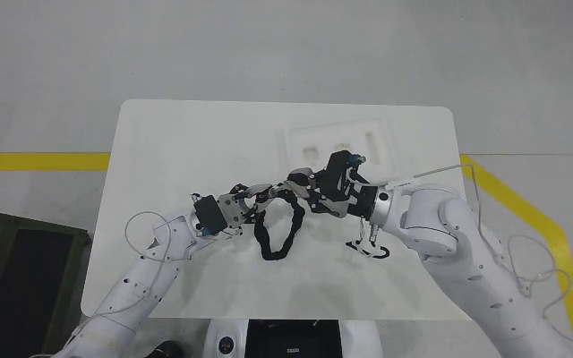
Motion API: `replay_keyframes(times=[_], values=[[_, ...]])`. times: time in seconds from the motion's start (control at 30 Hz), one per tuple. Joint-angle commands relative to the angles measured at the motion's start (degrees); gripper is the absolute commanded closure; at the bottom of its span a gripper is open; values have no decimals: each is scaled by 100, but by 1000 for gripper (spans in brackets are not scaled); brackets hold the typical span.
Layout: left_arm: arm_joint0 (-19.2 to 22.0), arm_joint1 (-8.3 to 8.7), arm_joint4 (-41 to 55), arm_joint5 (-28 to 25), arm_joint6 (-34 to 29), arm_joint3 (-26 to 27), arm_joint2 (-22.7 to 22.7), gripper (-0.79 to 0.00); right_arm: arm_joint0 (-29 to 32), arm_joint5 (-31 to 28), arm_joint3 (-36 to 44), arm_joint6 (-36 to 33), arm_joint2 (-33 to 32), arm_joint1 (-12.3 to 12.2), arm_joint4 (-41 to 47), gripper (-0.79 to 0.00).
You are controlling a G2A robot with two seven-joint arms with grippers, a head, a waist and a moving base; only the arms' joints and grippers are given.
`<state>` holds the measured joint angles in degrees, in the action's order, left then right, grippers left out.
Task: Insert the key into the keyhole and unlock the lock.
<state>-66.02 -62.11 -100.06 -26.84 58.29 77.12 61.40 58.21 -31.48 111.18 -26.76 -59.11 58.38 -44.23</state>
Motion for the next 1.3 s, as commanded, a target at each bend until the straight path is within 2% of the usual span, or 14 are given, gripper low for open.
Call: replay_keyframes(times=[0.0, 1.27], values=[[0, 0, 0, 0, 0, 0, 0, 0, 12, 7, 8, -13, -9, 2, 1, 0], [0, 0, 0, 0, 0, 0, 0, 0, -85, 327, 39, -375, 194, 151, 1, 0]])
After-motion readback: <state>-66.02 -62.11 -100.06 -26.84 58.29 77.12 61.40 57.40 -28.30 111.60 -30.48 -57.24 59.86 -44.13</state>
